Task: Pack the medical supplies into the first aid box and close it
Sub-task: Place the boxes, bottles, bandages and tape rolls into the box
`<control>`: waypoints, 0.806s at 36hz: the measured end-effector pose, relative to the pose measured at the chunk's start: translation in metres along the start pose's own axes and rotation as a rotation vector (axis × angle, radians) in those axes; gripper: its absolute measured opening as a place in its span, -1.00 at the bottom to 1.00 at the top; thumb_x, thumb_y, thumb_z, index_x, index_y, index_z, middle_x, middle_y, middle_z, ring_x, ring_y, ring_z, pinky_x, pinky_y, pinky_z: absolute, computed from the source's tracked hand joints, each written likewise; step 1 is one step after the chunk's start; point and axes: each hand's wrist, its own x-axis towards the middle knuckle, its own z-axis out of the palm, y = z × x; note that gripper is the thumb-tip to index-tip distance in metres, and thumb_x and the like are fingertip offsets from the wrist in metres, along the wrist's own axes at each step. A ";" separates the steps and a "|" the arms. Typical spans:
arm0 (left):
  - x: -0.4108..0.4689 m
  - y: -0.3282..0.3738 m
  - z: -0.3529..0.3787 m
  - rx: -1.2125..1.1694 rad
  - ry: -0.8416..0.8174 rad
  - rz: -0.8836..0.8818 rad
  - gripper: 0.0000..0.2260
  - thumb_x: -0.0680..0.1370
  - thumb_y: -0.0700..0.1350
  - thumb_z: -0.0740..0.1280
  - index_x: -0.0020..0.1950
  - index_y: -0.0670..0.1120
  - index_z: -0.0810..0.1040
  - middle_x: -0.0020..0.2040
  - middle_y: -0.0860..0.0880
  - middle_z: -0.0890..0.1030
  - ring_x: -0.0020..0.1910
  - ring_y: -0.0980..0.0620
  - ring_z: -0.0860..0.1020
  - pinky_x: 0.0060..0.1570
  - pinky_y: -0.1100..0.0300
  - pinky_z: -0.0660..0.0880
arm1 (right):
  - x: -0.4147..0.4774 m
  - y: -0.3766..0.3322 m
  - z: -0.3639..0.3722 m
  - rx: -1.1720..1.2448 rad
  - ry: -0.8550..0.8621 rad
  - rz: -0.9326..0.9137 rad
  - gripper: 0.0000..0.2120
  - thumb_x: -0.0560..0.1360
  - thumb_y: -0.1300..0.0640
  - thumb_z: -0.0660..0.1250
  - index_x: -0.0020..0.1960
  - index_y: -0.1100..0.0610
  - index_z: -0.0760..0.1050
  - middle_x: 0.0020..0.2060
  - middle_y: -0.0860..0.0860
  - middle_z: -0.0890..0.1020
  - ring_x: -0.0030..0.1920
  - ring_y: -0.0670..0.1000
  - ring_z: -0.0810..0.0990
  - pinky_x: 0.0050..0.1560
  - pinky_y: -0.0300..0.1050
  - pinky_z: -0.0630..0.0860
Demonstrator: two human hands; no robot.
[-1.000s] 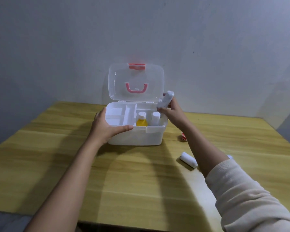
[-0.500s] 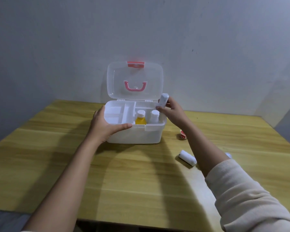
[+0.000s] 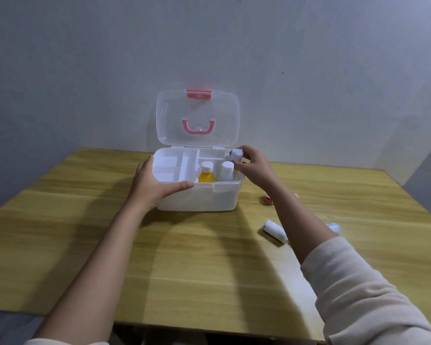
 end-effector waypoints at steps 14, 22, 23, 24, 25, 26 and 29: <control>-0.003 0.002 0.001 -0.013 0.014 -0.005 0.05 -0.09 0.38 0.48 0.36 0.00 0.43 0.38 -0.06 0.35 0.30 -0.04 0.40 0.22 0.09 0.40 | -0.018 -0.007 -0.021 -0.034 0.014 0.023 -0.69 0.50 0.13 0.32 0.23 0.14 0.49 0.21 0.05 0.57 0.26 -0.01 0.50 0.26 -0.11 0.44; -0.004 0.000 0.009 -0.015 0.066 -0.006 -0.10 0.22 0.10 0.64 0.47 -0.08 0.33 0.44 -0.11 0.31 0.41 -0.10 0.33 0.28 0.05 0.35 | -0.078 0.013 -0.066 -0.077 0.257 0.095 -0.76 0.51 0.19 0.31 0.16 0.19 0.51 0.16 0.06 0.59 0.20 0.00 0.54 -0.01 -0.38 0.48; -0.004 0.000 0.010 -0.015 0.067 -0.012 -0.08 0.23 0.11 0.63 0.48 -0.08 0.32 0.45 -0.11 0.32 0.42 -0.10 0.33 0.30 0.03 0.36 | -0.088 0.017 -0.069 -0.103 0.296 0.111 -0.76 0.51 0.20 0.30 0.16 0.19 0.51 0.13 0.06 0.59 0.15 0.02 0.56 -0.16 -0.50 0.45; -0.004 0.000 0.010 -0.018 0.068 -0.018 -0.07 0.22 0.12 0.63 0.49 -0.08 0.30 0.46 -0.10 0.32 0.42 -0.11 0.33 0.32 0.01 0.37 | -0.098 0.021 -0.071 -0.143 0.335 0.134 -0.76 0.52 0.19 0.28 0.17 0.20 0.50 0.10 0.06 0.59 0.08 0.04 0.57 -0.25 -0.54 0.41; -0.004 0.000 0.011 -0.020 0.069 -0.023 -0.05 0.22 0.13 0.63 0.50 -0.08 0.29 0.47 -0.10 0.32 0.43 -0.11 0.33 0.34 -0.01 0.37 | -0.108 0.026 -0.072 -0.200 0.378 0.156 -0.74 0.52 0.17 0.28 0.19 0.20 0.49 0.09 0.07 0.58 0.06 0.06 0.56 -0.21 -0.50 0.39; -0.004 -0.001 0.011 -0.024 0.071 -0.028 -0.04 0.21 0.14 0.63 0.50 -0.09 0.28 0.47 -0.10 0.32 0.44 -0.11 0.33 0.35 -0.01 0.37 | -0.116 0.032 -0.072 -0.269 0.416 0.178 -0.72 0.52 0.13 0.28 0.20 0.20 0.48 0.12 0.10 0.57 0.11 0.09 0.53 -0.09 -0.37 0.39; -0.005 0.000 0.011 -0.029 0.070 -0.051 -0.03 0.21 0.16 0.62 0.50 -0.09 0.27 0.48 -0.10 0.31 0.45 -0.11 0.32 0.35 -0.02 0.38 | -0.139 0.043 -0.063 -0.473 0.446 0.304 -0.53 0.50 -0.10 0.25 0.28 0.18 0.40 0.29 0.18 0.43 0.34 0.17 0.32 0.27 -0.04 0.29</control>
